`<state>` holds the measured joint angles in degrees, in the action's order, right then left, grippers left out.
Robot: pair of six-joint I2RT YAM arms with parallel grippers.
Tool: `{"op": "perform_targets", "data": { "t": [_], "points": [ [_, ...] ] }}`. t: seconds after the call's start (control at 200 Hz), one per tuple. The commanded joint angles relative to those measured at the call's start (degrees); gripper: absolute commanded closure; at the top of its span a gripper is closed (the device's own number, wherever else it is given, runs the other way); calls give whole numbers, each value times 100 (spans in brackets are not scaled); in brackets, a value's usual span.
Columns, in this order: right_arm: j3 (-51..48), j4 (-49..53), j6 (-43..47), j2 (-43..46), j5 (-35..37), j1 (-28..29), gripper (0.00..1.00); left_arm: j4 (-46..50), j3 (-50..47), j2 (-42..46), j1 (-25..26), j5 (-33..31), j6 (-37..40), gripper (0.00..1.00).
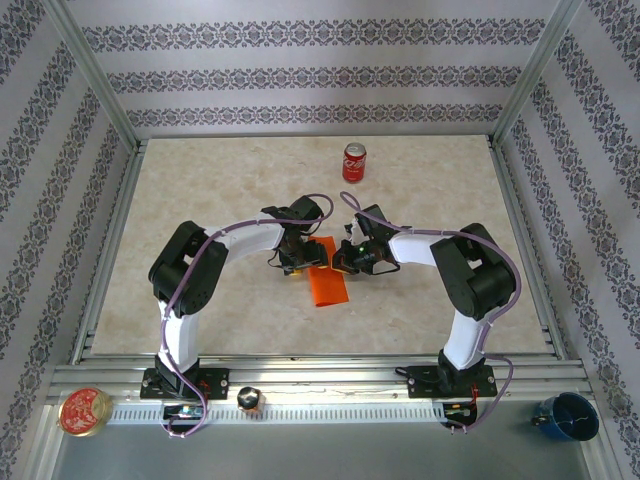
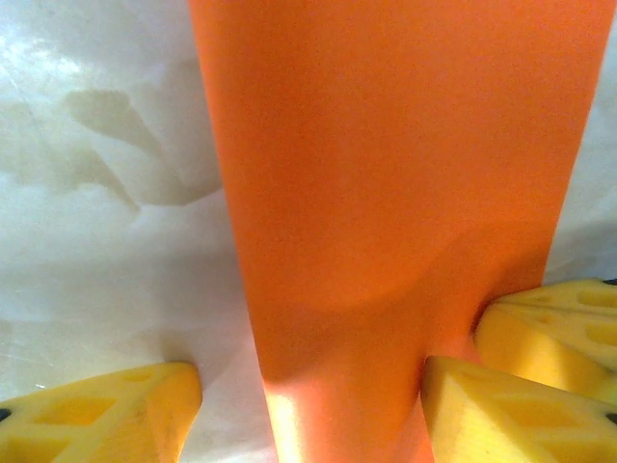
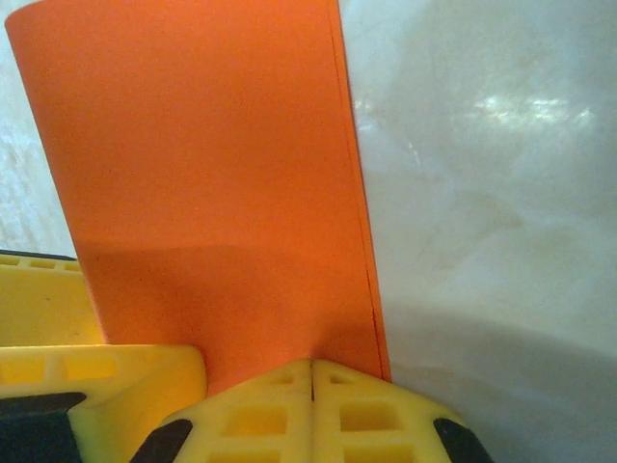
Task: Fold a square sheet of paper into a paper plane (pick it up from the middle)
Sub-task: Hold the square sheet of paper at the center of the table, then fold the paper in half at the center of the table.
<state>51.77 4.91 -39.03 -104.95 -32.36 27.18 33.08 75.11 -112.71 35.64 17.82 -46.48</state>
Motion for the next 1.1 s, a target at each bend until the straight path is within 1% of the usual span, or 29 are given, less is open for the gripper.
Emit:
{"op": "perform_targets", "data": {
  "t": [0.0,0.22,0.295,0.445,0.515,0.57,0.739,0.894,0.934,1.094],
  "points": [
    [-128,705,185,-261,578,76,100,-855,-406,-251,146,86,83,34],
    [-68,710,76,-273,564,86,100,-1713,-1009,956,-45,158,-77,33],
    [-87,670,1,-252,569,81,100,-2385,-1426,1234,-188,480,-227,38],
    [-114,634,-129,-237,581,90,100,-4266,-2352,1481,-353,1151,-835,67],
    [-138,615,-171,-218,608,95,100,-4661,-2506,1417,-372,1317,-967,80],
    [-149,600,-184,-210,604,103,100,-4784,-2548,1354,-382,1379,-1009,86],
    [-149,615,-193,-210,608,130,100,-5173,-2734,1204,-384,1444,-1131,92],
    [-167,619,-211,-194,643,139,100,-5362,-2842,984,-399,1532,-1211,96],
    [-167,626,-213,-202,644,147,100,-5343,-2873,948,-399,1477,-1220,97],
    [-176,656,-213,-217,704,164,100,-5247,-3172,866,-443,1139,-1163,98]
  ]
}}
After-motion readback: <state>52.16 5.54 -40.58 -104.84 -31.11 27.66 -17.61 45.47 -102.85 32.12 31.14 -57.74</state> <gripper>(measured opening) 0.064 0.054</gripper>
